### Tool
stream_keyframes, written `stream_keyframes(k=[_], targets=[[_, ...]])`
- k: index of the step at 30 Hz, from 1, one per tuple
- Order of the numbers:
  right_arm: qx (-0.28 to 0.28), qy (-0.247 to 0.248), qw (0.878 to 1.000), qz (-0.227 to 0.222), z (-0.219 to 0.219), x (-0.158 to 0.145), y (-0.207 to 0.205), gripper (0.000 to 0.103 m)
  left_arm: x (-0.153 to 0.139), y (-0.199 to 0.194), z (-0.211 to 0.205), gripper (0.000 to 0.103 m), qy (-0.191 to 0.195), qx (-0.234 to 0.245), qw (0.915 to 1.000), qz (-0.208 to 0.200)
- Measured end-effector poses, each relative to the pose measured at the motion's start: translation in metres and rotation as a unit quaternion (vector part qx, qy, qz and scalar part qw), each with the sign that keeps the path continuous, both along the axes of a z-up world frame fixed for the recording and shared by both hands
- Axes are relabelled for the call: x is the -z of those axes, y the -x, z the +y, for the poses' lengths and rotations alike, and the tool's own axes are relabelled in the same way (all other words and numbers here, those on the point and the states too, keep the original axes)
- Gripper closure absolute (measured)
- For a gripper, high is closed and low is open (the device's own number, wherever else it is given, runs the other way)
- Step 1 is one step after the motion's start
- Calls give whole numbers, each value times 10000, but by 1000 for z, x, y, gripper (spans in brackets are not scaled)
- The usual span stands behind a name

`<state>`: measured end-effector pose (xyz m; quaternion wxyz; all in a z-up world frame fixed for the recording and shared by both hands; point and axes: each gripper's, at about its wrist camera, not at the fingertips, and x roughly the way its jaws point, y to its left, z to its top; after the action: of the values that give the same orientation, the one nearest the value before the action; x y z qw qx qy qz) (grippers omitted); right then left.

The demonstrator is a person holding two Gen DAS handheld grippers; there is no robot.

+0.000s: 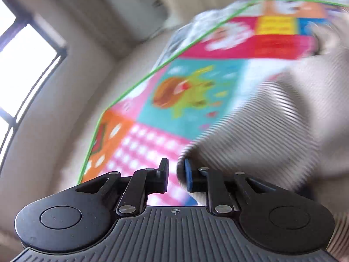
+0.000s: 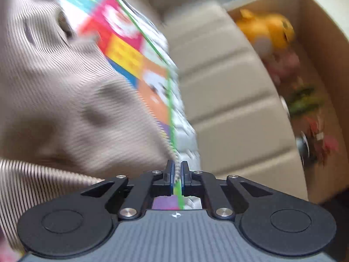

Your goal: Fold clothes

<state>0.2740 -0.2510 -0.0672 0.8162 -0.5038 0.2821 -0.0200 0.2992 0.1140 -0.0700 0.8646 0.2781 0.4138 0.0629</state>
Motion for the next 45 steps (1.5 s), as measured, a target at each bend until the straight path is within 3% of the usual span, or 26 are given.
stream_keyframes(k=[4, 6, 9, 12, 14, 16, 18, 19, 20, 21, 24, 25, 29, 31, 32, 33, 35, 37, 42, 45], targets=[[730, -272, 9968, 192, -28, 22, -35, 97, 18, -15, 28, 77, -86, -525, 9985, 109], [919, -991, 9905, 249, -40, 18, -32, 96, 16, -5, 41, 68, 353, -661, 9971, 115], [922, -2275, 9685, 421, -52, 3, -11, 88, 5, 16, 50, 64, 1154, -677, 9910, 11], [475, -2784, 9582, 461, -29, -6, 7, 85, -11, 30, 44, 57, 1852, -616, 9806, -192], [42, -3081, 9493, 623, 0, -12, 10, 82, -23, 36, 34, 54, 2470, -608, 9668, -243], [-27, -3987, 9119, 971, 27, -20, -4, 76, -35, 48, 20, 42, 3141, -637, 9469, -247], [87, -5140, 8468, 1364, 54, -25, -33, 59, -40, 62, 11, 17, 3773, -931, 9210, -276], [144, -5646, 8107, 1540, 66, -26, -47, 56, -42, 70, 7, 14, 4087, -1054, 9061, -279], [188, -5992, 7835, 1636, 80, -26, -59, 54, -38, 75, 5, 13, 4393, -1038, 8921, -216], [256, -6135, 7710, 1687, 92, -22, -70, 54, -34, 77, 2, 13, 4513, -848, 8883, -86], [506, -6375, 7467, 1828, 128, -9, -102, 50, -21, 80, -9, 13, 4156, -195, 9093, -64], [699, -6358, 7442, 1925, 137, -3, -112, 48, -17, 79, -7, 13, 4210, -64, 9070, -52], [1547, -5947, 7489, 2480, 163, 26, -138, 48, 6, 62, -8, 14, 4950, 311, 8682, 158], [1475, -6087, 7304, 2727, 172, 32, -147, 47, 18, 56, -19, 14, 4997, 469, 8643, 343], [1415, -6268, 7164, 2719, 175, 30, -151, 48, 25, 56, -23, 15, 4965, 501, 8653, 475], [1329, -6377, 7192, 2419, 175, 23, -155, 47, 31, 56, -27, 15, 4884, 550, 8691, 557], [1127, -6494, 7362, 1537, 173, 2, -165, 49, 35, 61, -32, 15, 4624, 784, 8812, 588], [1104, -6408, 7476, 1353, 165, -5, -154, 49, 35, 66, -33, 15, 4488, 921, 8868, 600], [1132, -6107, 7742, 1221, 142, -16, -117, 48, 33, 65, -27, 15, 4548, 834, 8842, 667], [1147, -5921, 7895, 1141, 128, -23, -95, 48, 11, 70, -11, 12, 4635, 678, 8818, 549]])
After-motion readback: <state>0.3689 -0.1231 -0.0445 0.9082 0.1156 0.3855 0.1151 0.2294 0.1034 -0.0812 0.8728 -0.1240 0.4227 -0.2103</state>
